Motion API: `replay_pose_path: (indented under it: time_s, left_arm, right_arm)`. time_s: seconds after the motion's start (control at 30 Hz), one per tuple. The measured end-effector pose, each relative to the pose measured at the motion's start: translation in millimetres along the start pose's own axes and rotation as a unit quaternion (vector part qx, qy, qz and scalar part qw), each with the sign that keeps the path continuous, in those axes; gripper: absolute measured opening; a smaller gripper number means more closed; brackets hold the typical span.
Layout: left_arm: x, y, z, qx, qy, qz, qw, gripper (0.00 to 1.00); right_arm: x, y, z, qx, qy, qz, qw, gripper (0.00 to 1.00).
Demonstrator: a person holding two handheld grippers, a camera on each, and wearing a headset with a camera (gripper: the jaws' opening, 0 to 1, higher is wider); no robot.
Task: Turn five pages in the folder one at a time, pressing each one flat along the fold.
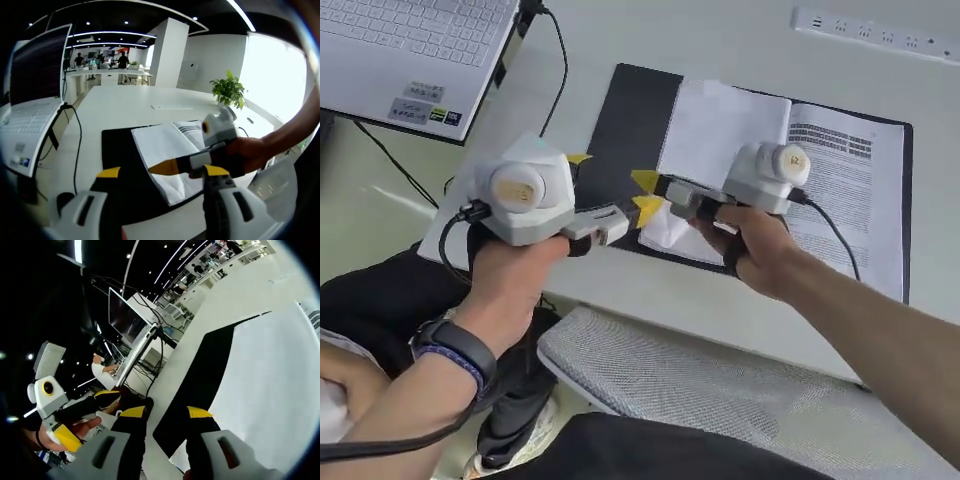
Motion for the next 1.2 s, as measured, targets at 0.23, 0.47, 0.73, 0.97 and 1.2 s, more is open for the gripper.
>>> replay_pose_path:
  time_s: [0.23, 0.47, 0.73, 0.97, 1.2]
  left_arm:
    - [-8.4, -8.9, -1.5, -0.007, -0.012, 0.013, 0.9998, 0.60]
    - [-23.3, -16.4, -2.5, -0.020, -0.038, 0.021, 0.9989, 0.48]
    - [-60.9, -23.2, -13.2, -0.068, -0.077, 0.047, 0.9936, 0.22]
    - [-86.6, -41.7, -23.5, -0.112, -0.102, 0.084, 0.9849, 0.04]
    - [-97.0, -72.2, -21.7, -0.151, -0.109, 0.126, 0.9743, 0.00]
  right_arm:
    - [6.4, -6.3, -4.9, 0.012, -0.005, 0.010, 0.9999, 0.27]
    - [27.8, 12.0, -21.7, 0.030, -0.026, -0.007, 0.9992, 0.27]
    - [56.4, 34.0, -45.9, 0.040, -0.057, -0.029, 0.9971, 0.23]
    - [74.1, 40.7, -57.7, 0.042, -0.072, -0.037, 0.9958, 0.21]
    - [83.1, 40.2, -66.4, 0.048, -0.079, -0.034, 0.9952, 0.21]
Point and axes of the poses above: the centre of the closed fingertips' face, and the gripper's own axes: x roughly backward along the fingers, z roughly to its left, y roughly out of its top, the point moved 4 cm from there along x, roughly backward along the fingers, and after that the axes turned 3 degrees about x, right-handed, at the moved point
